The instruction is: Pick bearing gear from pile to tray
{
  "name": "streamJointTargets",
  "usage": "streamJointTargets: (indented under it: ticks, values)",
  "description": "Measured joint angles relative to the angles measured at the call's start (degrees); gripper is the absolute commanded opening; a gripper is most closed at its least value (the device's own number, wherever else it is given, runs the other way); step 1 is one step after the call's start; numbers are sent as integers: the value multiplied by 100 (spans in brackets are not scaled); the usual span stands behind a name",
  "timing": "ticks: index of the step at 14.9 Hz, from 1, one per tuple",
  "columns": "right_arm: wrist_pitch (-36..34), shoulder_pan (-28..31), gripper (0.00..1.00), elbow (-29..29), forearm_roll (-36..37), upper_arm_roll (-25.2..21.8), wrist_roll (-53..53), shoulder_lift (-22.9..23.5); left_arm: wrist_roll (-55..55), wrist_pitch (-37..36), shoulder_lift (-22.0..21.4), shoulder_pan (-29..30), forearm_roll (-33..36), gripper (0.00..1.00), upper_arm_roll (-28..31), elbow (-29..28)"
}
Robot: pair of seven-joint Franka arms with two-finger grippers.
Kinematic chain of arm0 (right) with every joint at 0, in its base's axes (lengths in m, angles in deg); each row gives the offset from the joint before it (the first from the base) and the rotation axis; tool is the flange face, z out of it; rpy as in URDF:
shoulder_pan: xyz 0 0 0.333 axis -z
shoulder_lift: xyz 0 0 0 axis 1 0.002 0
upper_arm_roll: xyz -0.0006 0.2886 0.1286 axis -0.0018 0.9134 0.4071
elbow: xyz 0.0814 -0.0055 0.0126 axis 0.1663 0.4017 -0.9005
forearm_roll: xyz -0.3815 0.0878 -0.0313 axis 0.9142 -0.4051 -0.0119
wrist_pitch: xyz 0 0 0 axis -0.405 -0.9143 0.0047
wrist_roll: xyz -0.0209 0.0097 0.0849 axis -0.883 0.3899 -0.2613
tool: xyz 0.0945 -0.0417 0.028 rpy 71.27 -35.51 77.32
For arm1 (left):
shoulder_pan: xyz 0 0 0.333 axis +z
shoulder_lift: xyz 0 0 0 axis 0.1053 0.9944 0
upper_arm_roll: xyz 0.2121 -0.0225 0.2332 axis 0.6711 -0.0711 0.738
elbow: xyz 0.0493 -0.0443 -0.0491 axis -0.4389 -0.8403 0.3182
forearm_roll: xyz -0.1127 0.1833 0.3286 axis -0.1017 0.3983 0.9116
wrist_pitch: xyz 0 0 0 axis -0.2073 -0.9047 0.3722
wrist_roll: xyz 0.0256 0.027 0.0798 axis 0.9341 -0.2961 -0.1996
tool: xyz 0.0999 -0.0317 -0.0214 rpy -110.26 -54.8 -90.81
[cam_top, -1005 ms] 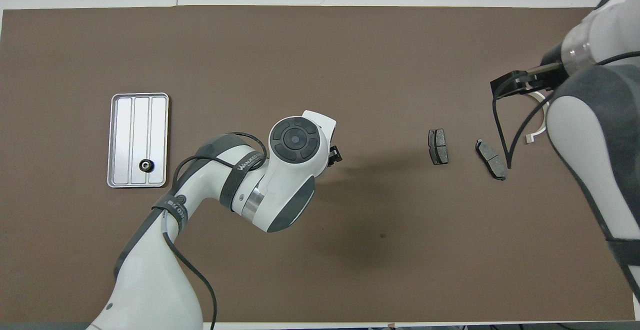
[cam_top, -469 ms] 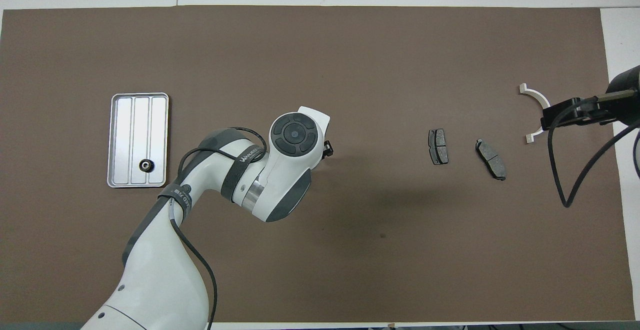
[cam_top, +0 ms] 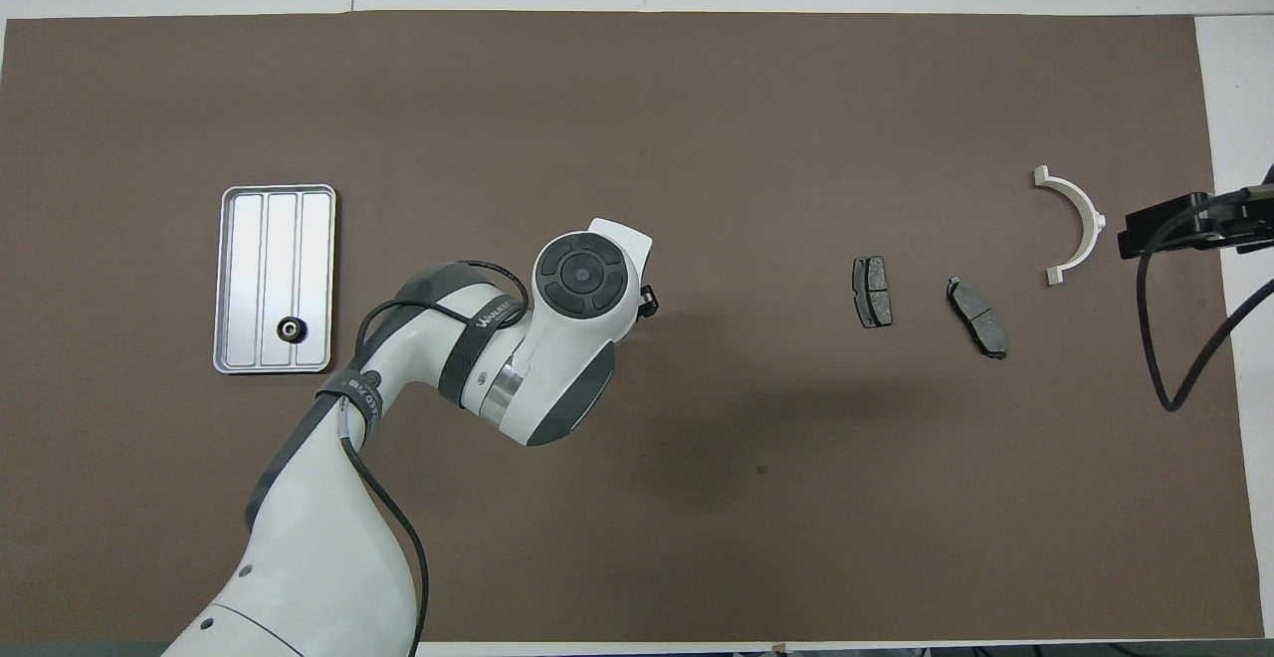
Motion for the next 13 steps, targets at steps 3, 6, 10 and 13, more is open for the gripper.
streamJointTargets:
  ticks: [3,6,10,13]
  values:
    - [-1,-7,100,78,0,-100,5,-78,0,0,-7,4,1,65,2,-23]
    - [0,-7,100,189,0,-120,5,-134,0,5,-19,26,3,62,3,-63]
    - [0,-6,100,256,0,-148,5,-166,33,16,-24,114,7,61,2,-114]
    - [0,-6,100,277,0,-152,5,-191,53,21,-29,158,9,61,2,-122]
